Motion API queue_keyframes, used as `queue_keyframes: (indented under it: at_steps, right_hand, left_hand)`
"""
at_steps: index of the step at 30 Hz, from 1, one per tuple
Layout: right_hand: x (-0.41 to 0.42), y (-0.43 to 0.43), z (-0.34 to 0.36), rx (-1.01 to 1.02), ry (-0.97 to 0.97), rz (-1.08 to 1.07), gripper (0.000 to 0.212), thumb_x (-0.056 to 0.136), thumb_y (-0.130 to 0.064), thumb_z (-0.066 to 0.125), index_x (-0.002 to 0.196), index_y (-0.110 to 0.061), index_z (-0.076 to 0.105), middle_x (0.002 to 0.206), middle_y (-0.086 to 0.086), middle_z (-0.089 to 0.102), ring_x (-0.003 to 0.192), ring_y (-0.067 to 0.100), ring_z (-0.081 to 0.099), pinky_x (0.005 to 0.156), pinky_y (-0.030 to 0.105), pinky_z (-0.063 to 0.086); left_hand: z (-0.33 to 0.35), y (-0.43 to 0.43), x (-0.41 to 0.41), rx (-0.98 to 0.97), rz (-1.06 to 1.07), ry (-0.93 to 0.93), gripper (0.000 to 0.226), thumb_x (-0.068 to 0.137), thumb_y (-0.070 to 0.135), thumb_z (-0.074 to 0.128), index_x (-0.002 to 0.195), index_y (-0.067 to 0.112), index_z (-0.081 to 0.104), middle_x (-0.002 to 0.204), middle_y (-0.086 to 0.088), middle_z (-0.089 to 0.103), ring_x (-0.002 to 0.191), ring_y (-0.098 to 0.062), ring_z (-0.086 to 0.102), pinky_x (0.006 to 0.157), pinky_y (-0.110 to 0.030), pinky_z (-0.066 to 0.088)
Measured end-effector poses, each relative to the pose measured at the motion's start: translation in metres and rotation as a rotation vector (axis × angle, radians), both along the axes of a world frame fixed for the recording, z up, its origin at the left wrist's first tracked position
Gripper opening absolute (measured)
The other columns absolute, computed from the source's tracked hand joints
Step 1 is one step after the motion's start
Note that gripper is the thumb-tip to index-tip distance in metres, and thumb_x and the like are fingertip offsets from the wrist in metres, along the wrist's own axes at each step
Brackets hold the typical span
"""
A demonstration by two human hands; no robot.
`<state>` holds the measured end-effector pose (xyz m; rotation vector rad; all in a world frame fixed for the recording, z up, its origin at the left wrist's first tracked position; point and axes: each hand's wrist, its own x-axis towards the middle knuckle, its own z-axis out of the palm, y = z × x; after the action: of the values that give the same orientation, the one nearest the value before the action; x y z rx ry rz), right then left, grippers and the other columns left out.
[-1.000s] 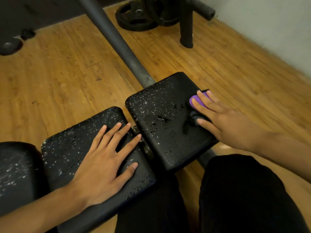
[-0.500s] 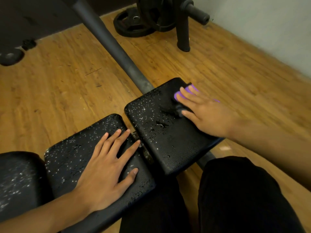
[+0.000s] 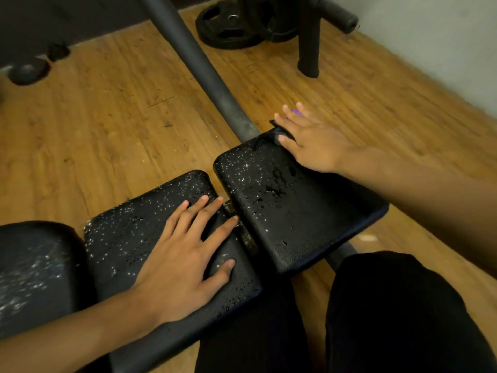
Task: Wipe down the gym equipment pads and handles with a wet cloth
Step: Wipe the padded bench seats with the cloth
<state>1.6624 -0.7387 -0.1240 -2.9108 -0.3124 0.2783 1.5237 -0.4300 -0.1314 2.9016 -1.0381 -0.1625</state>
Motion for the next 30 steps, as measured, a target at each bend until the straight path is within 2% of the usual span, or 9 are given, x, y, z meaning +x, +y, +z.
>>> queue_keyframes:
  at_steps: [3, 5, 7, 11, 13, 16, 21, 26, 30]
  right_hand:
    - [-0.01, -0.005, 0.003, -0.018, 0.025, 0.037, 0.064, 0.107, -0.052, 0.023, 0.164, -0.027, 0.006, 0.171, -0.002, -0.004, 0.157, 0.017, -0.009, 0.128, 0.037, 0.002]
    - [-0.045, -0.021, 0.003, -0.045, -0.02, 0.111, 0.071, 0.104, -0.062, 0.015, 0.163, -0.023, 0.012, 0.171, 0.001, 0.003, 0.158, 0.019, 0.002, 0.129, 0.04, 0.011]
    - [-0.091, -0.043, 0.004, -0.043, -0.052, 0.203, 0.075, 0.103, -0.063, 0.01, 0.162, -0.019, 0.022, 0.17, 0.002, 0.015, 0.157, 0.02, 0.013, 0.127, 0.035, 0.012]
    - [-0.149, -0.073, 0.009, -0.025, -0.029, 0.254, 0.064, 0.106, -0.055, 0.022, 0.161, -0.022, 0.027, 0.17, -0.006, 0.017, 0.157, 0.011, 0.01, 0.126, 0.032, 0.013]
    - [-0.131, -0.066, 0.005, -0.016, -0.058, 0.255, 0.065, 0.107, -0.056, 0.02, 0.162, -0.022, 0.025, 0.17, -0.004, 0.016, 0.158, 0.015, 0.01, 0.126, 0.034, 0.014]
    - [-0.067, -0.036, -0.004, 0.013, -0.049, 0.149, 0.071, 0.103, -0.062, 0.016, 0.162, -0.023, 0.014, 0.169, -0.003, 0.005, 0.158, 0.019, 0.0, 0.129, 0.041, 0.01]
    - [0.02, 0.001, 0.001, -0.001, 0.047, 0.018, 0.06, 0.109, -0.051, 0.023, 0.163, -0.028, 0.015, 0.171, -0.006, 0.006, 0.157, 0.013, -0.008, 0.128, 0.039, 0.003]
    - [-0.009, -0.003, 0.006, 0.02, 0.018, 0.043, 0.06, 0.11, -0.046, 0.029, 0.164, -0.024, 0.014, 0.172, -0.002, 0.004, 0.158, 0.015, -0.005, 0.126, 0.031, -0.004]
    - [-0.09, -0.046, 0.003, 0.055, -0.016, 0.171, 0.07, 0.102, -0.06, 0.02, 0.162, -0.025, 0.02, 0.17, -0.004, 0.01, 0.158, 0.013, 0.004, 0.129, 0.038, 0.009]
  left_hand:
    - [0.001, 0.001, -0.001, 0.021, 0.004, 0.009, 0.066, 0.1, 0.059, 0.039, 0.159, 0.03, 0.037, 0.169, -0.006, 0.027, 0.159, -0.029, 0.016, 0.126, -0.049, 0.01]
    - [0.003, 0.001, -0.001, 0.029, 0.004, -0.001, 0.066, 0.1, 0.06, 0.038, 0.16, 0.03, 0.037, 0.169, -0.006, 0.027, 0.159, -0.03, 0.016, 0.126, -0.049, 0.01]
    - [0.003, 0.001, 0.0, 0.027, -0.001, -0.012, 0.067, 0.1, 0.06, 0.038, 0.16, 0.03, 0.037, 0.169, -0.006, 0.027, 0.159, -0.03, 0.017, 0.125, -0.049, 0.01]
    - [0.0, 0.0, 0.001, 0.016, 0.001, -0.027, 0.068, 0.099, 0.062, 0.038, 0.16, 0.03, 0.038, 0.17, -0.007, 0.026, 0.159, -0.03, 0.018, 0.126, -0.05, 0.011]
    - [-0.001, 0.001, 0.002, 0.005, 0.003, -0.028, 0.069, 0.099, 0.063, 0.039, 0.16, 0.03, 0.038, 0.17, -0.008, 0.026, 0.159, -0.03, 0.018, 0.126, -0.05, 0.011]
    - [-0.002, 0.002, 0.002, -0.004, 0.008, -0.024, 0.07, 0.098, 0.063, 0.041, 0.16, 0.03, 0.038, 0.17, -0.009, 0.025, 0.159, -0.03, 0.018, 0.127, -0.05, 0.009]
    - [0.0, 0.001, 0.002, 0.008, 0.009, -0.003, 0.069, 0.099, 0.063, 0.04, 0.16, 0.03, 0.038, 0.169, -0.009, 0.026, 0.159, -0.029, 0.017, 0.128, -0.047, 0.006]
    - [0.002, 0.002, -0.001, 0.02, 0.015, 0.001, 0.068, 0.101, 0.062, 0.036, 0.161, 0.031, 0.035, 0.17, -0.007, 0.025, 0.16, -0.027, 0.014, 0.127, -0.047, 0.007]
    - [0.001, 0.002, 0.0, 0.009, 0.008, -0.022, 0.067, 0.101, 0.061, 0.036, 0.161, 0.03, 0.036, 0.169, -0.008, 0.027, 0.159, -0.028, 0.017, 0.127, -0.047, 0.008]
